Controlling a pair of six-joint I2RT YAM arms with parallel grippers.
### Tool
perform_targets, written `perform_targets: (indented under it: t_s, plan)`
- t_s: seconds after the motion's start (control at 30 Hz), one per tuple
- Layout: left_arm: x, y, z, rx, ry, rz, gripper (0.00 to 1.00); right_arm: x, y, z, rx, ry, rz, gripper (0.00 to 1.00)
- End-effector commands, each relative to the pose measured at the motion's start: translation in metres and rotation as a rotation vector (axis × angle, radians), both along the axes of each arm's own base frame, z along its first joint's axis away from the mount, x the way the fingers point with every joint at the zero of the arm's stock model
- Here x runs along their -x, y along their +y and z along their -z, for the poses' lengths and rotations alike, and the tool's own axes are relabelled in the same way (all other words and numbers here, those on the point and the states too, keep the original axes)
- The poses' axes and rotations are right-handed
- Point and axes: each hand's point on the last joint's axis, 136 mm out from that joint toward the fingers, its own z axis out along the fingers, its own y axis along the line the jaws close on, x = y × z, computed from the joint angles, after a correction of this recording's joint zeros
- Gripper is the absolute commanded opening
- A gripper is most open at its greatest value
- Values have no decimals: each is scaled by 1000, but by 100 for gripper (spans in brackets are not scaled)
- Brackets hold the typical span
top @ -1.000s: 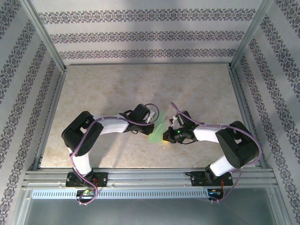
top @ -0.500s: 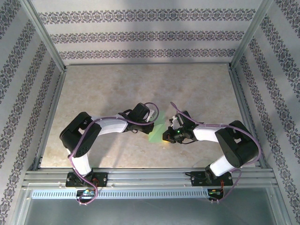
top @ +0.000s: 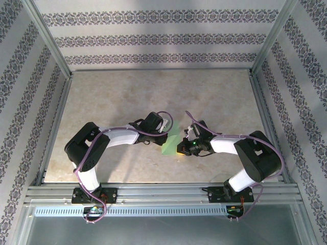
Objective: Fold a paper plane with a square sheet of paper (fold left side to right side)
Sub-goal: Fold the triangle a second time at the center of the table.
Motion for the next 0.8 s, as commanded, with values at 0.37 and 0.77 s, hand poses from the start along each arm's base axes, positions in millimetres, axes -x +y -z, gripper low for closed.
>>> perform_targets:
  t_s: [0.37,0.77]
  plan:
    - [-10,0,1,-3,-19,-1,0,20,-19,30,128,83,-1,0]
    - [-8,1,12,-13,0,2,0,20,-19,28,122,79,-2,0]
